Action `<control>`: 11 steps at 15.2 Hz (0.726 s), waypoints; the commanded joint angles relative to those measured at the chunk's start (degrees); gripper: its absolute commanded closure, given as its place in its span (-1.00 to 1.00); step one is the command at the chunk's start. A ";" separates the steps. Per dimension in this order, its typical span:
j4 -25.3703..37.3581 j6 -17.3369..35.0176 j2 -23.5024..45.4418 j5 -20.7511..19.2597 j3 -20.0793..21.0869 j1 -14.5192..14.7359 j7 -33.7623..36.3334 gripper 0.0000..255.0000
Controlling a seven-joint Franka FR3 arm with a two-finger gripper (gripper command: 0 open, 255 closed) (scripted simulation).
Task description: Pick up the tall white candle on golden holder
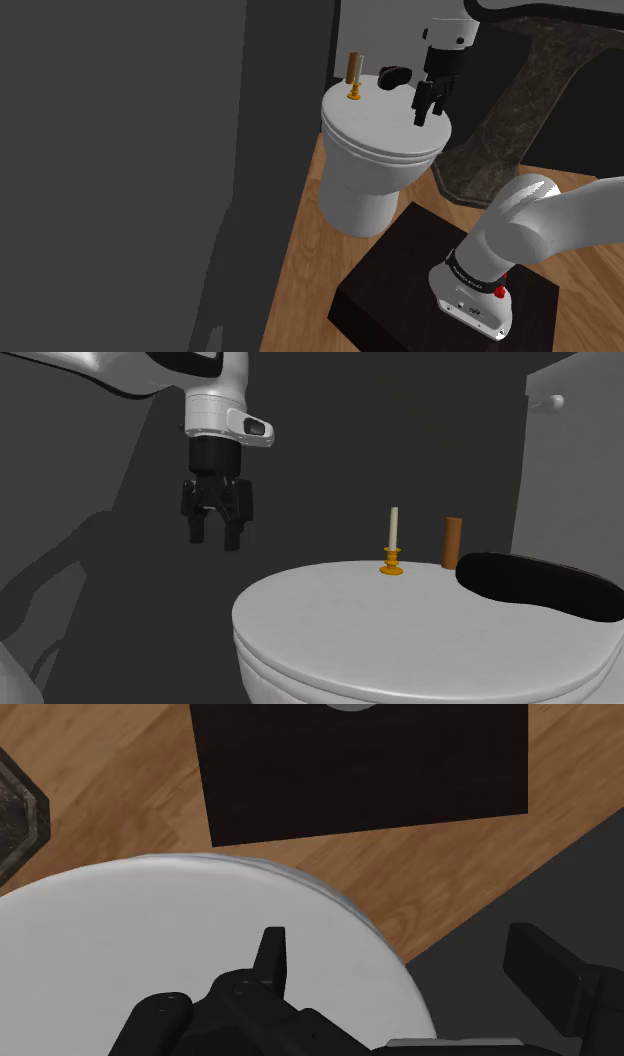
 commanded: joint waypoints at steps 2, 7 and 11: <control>0.02 2.04 0.92 -0.55 -0.81 -0.09 -0.94 -1.00; 1.17 11.98 6.30 -2.47 -4.87 -0.29 -5.56 -1.00; 3.34 19.45 11.38 -2.87 -8.09 -0.11 -9.32 -1.00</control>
